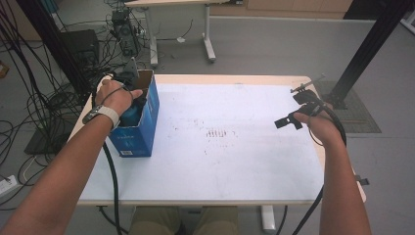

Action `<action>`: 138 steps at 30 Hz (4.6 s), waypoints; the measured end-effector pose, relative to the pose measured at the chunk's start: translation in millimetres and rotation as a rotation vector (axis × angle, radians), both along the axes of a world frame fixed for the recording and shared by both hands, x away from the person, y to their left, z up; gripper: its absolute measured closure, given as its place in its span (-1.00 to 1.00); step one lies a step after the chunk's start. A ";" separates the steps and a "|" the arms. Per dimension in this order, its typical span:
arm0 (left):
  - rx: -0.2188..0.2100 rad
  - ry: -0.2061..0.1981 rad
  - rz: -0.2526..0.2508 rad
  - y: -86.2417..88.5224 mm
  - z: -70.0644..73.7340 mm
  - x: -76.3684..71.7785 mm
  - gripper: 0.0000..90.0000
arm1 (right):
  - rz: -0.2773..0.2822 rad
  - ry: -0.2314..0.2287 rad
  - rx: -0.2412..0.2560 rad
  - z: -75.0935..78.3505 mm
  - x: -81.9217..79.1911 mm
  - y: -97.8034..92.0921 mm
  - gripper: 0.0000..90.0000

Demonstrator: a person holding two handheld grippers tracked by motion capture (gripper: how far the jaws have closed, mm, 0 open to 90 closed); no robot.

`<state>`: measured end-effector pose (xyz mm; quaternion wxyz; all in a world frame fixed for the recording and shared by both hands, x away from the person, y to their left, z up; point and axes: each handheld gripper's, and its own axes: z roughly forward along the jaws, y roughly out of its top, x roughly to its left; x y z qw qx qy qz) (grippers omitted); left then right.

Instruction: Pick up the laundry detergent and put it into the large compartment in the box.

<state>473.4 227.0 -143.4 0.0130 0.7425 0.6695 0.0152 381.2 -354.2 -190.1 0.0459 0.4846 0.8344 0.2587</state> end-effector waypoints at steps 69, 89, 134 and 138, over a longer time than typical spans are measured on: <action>-0.119 -0.151 -0.431 -14.7 160.2 -58.9 -0.82 | -0.014 -0.046 -0.002 25.8 -28.6 -4.2 -0.84; -0.144 -0.117 -0.783 -56.1 146.2 -65.8 -0.81 | -0.002 -0.021 0.000 24.0 -24.3 -1.9 -0.84; -0.131 -0.049 -1.196 -130.2 43.9 -83.0 -0.80 | -0.033 0.006 0.009 14.2 -32.9 -3.5 -0.84; -0.121 -0.047 -1.210 -133.0 40.9 -85.2 -0.80 | -0.032 0.009 0.009 13.0 -32.9 -2.6 -0.84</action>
